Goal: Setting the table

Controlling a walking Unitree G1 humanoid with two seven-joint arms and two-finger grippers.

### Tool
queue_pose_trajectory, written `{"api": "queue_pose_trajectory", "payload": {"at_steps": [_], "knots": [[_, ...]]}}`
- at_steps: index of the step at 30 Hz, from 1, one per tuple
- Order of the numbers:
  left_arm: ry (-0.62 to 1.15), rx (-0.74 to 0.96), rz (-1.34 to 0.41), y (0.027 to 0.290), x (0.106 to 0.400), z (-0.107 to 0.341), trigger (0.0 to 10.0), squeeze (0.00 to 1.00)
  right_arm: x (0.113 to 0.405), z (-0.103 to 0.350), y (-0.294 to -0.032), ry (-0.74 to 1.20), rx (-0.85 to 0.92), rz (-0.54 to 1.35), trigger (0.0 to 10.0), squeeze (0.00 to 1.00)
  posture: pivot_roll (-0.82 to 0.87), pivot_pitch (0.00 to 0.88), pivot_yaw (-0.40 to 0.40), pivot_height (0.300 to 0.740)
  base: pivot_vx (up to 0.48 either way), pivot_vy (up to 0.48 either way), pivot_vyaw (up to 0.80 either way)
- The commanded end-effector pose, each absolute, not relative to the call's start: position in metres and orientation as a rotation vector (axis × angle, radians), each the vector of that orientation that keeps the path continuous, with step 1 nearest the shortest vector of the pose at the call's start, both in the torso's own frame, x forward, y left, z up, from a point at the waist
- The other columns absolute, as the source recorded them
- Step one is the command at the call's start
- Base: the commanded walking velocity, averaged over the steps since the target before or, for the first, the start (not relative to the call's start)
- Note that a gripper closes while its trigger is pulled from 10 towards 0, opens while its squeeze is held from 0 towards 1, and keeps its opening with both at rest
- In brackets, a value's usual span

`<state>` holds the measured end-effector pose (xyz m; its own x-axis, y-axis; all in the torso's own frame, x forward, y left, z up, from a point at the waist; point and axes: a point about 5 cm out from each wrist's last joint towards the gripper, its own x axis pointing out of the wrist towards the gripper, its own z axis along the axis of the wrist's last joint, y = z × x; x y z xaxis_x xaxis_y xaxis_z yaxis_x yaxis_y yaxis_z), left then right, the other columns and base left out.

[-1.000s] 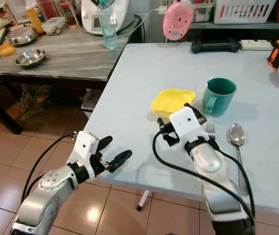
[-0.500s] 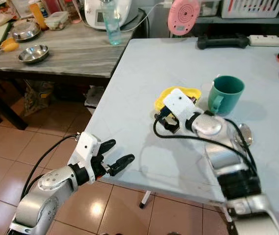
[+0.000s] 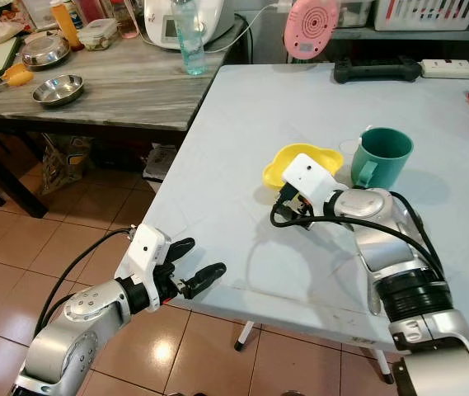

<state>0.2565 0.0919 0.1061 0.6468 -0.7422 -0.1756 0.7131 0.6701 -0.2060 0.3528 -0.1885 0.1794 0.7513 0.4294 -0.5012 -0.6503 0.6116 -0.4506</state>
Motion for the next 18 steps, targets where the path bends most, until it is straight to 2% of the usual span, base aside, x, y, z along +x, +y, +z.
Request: {"api": "queue_pose_trajectory", "payload": {"at_steps": [1,18], "knots": [[0.262,-0.109,-0.828,0.0949,0.2554,0.1063,10.0,0.00,0.3526,0.1776,-0.1865,0.379,-0.668,0.661,0.0,0.00,-0.17,0.119,0.140,0.740,0.000,0.000,0.00],[0.275,-0.100,-0.831,0.0930,0.2568,0.1047,10.0,0.00,0.3518,0.1747,-0.1882,0.336,-0.768,0.670,0.0,0.00,-0.17,0.112,0.144,0.740,0.000,0.000,0.00]]}}
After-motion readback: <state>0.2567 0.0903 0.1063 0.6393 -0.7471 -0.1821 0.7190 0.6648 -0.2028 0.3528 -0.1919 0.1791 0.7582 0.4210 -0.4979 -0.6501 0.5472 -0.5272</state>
